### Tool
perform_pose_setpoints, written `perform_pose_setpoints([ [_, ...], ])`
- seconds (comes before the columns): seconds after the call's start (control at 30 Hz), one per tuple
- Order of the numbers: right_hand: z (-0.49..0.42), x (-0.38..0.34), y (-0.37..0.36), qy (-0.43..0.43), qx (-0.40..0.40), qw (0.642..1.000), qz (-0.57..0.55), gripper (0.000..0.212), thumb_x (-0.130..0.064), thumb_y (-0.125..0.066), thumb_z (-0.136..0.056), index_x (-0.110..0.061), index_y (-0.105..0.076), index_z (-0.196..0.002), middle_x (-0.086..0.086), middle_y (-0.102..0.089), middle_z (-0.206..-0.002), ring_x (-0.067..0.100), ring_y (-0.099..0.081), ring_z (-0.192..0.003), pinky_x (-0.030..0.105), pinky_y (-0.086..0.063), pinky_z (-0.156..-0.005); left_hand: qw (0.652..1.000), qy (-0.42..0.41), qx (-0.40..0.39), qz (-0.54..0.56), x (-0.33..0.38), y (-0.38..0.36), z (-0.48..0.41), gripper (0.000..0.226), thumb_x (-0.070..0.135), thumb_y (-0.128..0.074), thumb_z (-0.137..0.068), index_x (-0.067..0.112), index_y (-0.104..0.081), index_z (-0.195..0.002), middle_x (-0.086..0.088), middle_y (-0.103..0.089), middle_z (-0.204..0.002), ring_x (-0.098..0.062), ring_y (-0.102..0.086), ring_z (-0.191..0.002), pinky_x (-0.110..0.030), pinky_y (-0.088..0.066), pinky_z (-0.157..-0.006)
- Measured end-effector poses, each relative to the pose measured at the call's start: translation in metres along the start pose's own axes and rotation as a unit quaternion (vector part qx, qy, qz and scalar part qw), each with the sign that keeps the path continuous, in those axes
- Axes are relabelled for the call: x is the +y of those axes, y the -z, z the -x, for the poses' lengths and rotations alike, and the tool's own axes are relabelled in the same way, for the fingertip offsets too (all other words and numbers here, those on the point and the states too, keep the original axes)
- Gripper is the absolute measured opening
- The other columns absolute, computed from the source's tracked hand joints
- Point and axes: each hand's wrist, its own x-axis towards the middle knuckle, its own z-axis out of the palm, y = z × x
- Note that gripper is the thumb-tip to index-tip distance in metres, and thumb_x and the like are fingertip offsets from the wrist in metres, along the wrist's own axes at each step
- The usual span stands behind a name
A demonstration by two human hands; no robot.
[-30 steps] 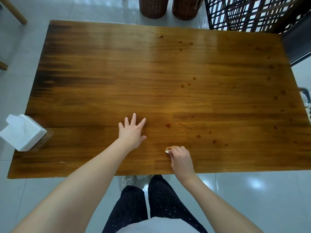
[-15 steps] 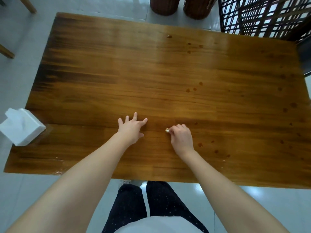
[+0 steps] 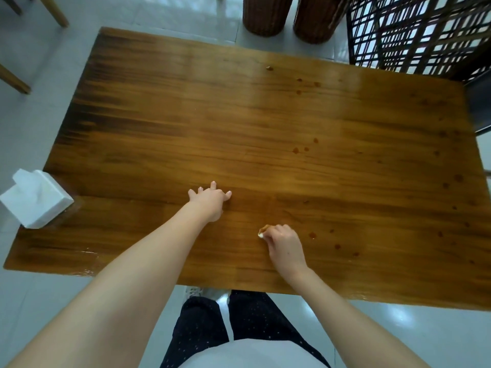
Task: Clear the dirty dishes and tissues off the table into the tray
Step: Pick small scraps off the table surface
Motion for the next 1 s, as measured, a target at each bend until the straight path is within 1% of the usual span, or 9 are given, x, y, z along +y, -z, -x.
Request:
perform_pose_setpoints([
  [0.13, 0.034, 0.006, -0.001, 0.014, 0.002, 1.000, 0.002, 0.010, -0.003, -0.072, -0.081, -0.012, -0.074, -0.085, 0.001, -0.072, -0.085, 0.018, -0.063, -0.077, 0.031, -0.052, -0.068, 1.000, -0.001, -0.009, -0.011, 0.001, 0.003, -0.002, 0.066, 0.010, -0.047, -0.101, 0.035, -0.015, -0.153, -0.014, -0.001, -0.161, -0.040, -0.016, -0.145, -0.056, -0.016, -0.114],
  [0.23, 0.038, 0.018, 0.005, 0.005, 0.020, 1.000, 0.005, 0.010, -0.004, -0.075, -0.079, -0.013, -0.074, -0.084, -0.001, -0.071, -0.081, 0.017, -0.062, -0.073, 0.029, -0.050, -0.065, 1.000, -0.004, -0.010, -0.011, 0.001, 0.004, -0.002, 0.065, 0.011, -0.047, -0.101, 0.034, -0.016, -0.153, -0.015, -0.002, -0.161, -0.039, -0.018, -0.145, -0.056, -0.017, -0.114],
  [0.3, 0.035, 0.030, 0.010, -0.025, 0.031, 0.999, 0.004, 0.007, -0.007, -0.070, -0.084, -0.013, -0.074, -0.086, 0.000, -0.070, -0.081, 0.017, -0.059, -0.074, 0.029, -0.047, -0.068, 1.000, -0.005, -0.014, -0.015, 0.001, 0.005, 0.000, 0.066, 0.010, -0.047, -0.101, 0.034, -0.015, -0.153, -0.015, -0.001, -0.161, -0.039, -0.017, -0.145, -0.056, -0.017, -0.114],
  [0.43, 0.032, 0.051, 0.020, -0.099, 0.059, 0.993, -0.004, 0.010, -0.014, -0.065, -0.089, -0.013, -0.074, -0.094, 0.000, -0.069, -0.083, 0.014, -0.054, -0.076, 0.030, -0.047, -0.072, 1.000, -0.003, -0.018, -0.020, 0.003, 0.006, 0.004, 0.069, 0.006, -0.046, -0.100, 0.034, -0.012, -0.154, -0.014, 0.002, -0.161, -0.038, -0.017, -0.145, -0.056, -0.019, -0.113],
  [0.53, 0.033, 0.053, 0.019, -0.119, 0.060, 0.991, -0.009, 0.012, -0.014, -0.063, -0.091, -0.012, -0.073, -0.097, 0.001, -0.069, -0.086, 0.015, -0.055, -0.078, 0.030, -0.048, -0.073, 1.000, -0.003, -0.012, -0.023, 0.003, 0.005, 0.006, 0.071, 0.004, -0.046, -0.100, 0.034, -0.011, -0.154, -0.013, 0.003, -0.161, -0.038, -0.016, -0.145, -0.056, -0.019, -0.113],
  [0.63, 0.039, 0.042, 0.010, -0.127, 0.063, 0.990, -0.022, 0.014, -0.011, -0.060, -0.092, -0.010, -0.073, -0.098, 0.002, -0.070, -0.093, 0.017, -0.059, -0.084, 0.030, -0.048, -0.080, 1.000, -0.003, -0.006, -0.020, 0.002, 0.002, 0.008, 0.073, 0.004, -0.047, -0.099, 0.034, -0.010, -0.154, -0.013, 0.005, -0.161, -0.039, -0.013, -0.146, -0.056, -0.018, -0.114],
  [0.7, 0.045, 0.031, 0.003, -0.114, 0.055, 0.992, -0.025, 0.014, -0.010, -0.060, -0.092, -0.010, -0.073, -0.097, 0.001, -0.070, -0.093, 0.017, -0.060, -0.085, 0.031, -0.049, -0.081, 1.000, -0.001, -0.004, -0.016, 0.003, 0.002, 0.008, 0.073, 0.003, -0.047, -0.099, 0.034, -0.009, -0.154, -0.013, 0.005, -0.161, -0.039, -0.012, -0.146, -0.056, -0.018, -0.114],
  [0.8, 0.047, 0.017, -0.005, -0.080, 0.041, 0.996, -0.027, 0.011, -0.006, -0.063, -0.089, -0.010, -0.073, -0.093, 0.002, -0.071, -0.090, 0.019, -0.061, -0.082, 0.032, -0.051, -0.078, 1.000, 0.001, -0.007, -0.014, 0.003, 0.002, 0.007, 0.075, 0.001, -0.046, -0.099, 0.035, -0.009, -0.154, -0.013, 0.006, -0.161, -0.040, -0.010, -0.146, -0.056, -0.017, -0.114],
  [1.0, 0.010, 0.001, -0.004, -0.001, 0.022, 1.000, 0.000, 0.010, -0.004, -0.065, -0.086, -0.010, -0.073, -0.088, 0.002, -0.071, -0.089, 0.019, -0.062, -0.083, 0.030, -0.048, -0.075, 1.000, 0.001, -0.015, -0.006, 0.002, 0.003, 0.005, 0.073, 0.002, -0.045, -0.099, 0.035, -0.009, -0.154, -0.013, 0.007, -0.161, -0.041, -0.008, -0.146, -0.057, -0.014, -0.114],
])
